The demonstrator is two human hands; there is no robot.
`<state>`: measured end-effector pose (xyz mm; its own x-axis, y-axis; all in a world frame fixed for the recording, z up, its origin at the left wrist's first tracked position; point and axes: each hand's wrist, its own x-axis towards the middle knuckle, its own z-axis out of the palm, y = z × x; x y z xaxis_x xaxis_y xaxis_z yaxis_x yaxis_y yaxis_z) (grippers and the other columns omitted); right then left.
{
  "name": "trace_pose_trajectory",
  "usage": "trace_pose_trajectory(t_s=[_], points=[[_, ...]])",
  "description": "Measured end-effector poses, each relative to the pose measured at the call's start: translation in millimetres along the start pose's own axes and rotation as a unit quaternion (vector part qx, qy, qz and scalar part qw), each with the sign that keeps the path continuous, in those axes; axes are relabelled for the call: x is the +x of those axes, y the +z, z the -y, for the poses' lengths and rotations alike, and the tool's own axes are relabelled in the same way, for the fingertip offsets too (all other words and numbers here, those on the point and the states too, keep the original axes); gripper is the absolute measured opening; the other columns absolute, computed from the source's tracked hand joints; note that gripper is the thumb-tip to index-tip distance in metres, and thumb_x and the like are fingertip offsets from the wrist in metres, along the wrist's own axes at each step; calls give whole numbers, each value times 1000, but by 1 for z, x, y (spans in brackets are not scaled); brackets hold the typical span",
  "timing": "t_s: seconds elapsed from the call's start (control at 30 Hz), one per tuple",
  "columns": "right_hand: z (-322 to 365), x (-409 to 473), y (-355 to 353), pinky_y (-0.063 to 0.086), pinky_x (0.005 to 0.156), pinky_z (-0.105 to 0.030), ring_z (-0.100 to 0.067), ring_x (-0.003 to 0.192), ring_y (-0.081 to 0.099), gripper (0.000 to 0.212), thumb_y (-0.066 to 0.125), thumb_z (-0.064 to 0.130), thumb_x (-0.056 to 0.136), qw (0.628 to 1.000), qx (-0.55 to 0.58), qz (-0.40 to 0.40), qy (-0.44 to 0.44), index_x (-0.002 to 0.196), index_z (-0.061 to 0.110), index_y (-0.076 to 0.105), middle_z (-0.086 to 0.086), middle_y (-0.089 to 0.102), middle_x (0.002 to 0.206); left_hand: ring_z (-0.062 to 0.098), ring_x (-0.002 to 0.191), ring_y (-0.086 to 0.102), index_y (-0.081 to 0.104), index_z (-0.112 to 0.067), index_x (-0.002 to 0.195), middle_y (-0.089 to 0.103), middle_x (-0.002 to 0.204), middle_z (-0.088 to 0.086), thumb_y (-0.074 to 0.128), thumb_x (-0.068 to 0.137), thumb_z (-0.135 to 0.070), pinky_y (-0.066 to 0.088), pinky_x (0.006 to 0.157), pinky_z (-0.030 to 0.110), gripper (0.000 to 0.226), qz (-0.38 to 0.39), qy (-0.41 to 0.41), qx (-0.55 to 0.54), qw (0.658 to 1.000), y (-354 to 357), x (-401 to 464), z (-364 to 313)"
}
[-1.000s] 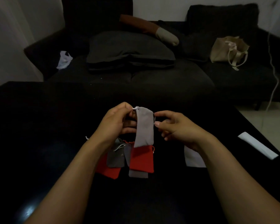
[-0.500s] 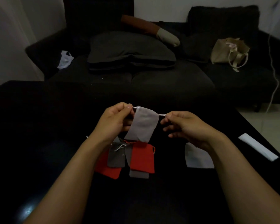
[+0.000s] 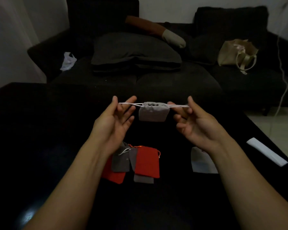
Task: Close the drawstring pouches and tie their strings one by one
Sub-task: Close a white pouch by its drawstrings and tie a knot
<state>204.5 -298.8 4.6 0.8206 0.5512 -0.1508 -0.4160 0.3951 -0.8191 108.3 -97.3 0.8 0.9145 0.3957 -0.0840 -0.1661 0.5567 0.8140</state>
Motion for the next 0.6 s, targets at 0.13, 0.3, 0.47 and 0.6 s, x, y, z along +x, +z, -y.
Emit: trace_pose_trajectory(t_s=[0.13,0.3,0.47,0.6], points=[[-4,2,2,26,43,-12,-2,52,47,38,45,46,95,990,121,76,11,68,20,47,4,71,80,6,66,59,52,-23,63,75,105,-3,43,99,-45,41,54,18,44,70,-39,-110,991,5,-3,3],[-4,7,-1,18,42,-14,-4,44,32,42,43,41,97,991,108,84,7,61,19,45,6,37,58,4,47,44,50,-23,65,49,59,-8,41,101,-43,38,44,16,42,41,-20,-81,996,4,2,2],[4,5,-4,11,45,-17,-4,43,22,42,44,39,100,998,40,41,0,63,19,40,6,29,56,4,40,30,41,-22,65,37,52,-8,42,103,-39,31,41,15,41,-32,9,-77,996,-7,9,-3],[1,3,1,11,44,-18,-4,43,21,41,47,38,99,1000,8,20,-18,63,19,41,6,28,54,4,41,30,42,-22,67,37,53,-9,42,103,-41,31,42,14,41,-36,20,-55,998,-5,8,-1]])
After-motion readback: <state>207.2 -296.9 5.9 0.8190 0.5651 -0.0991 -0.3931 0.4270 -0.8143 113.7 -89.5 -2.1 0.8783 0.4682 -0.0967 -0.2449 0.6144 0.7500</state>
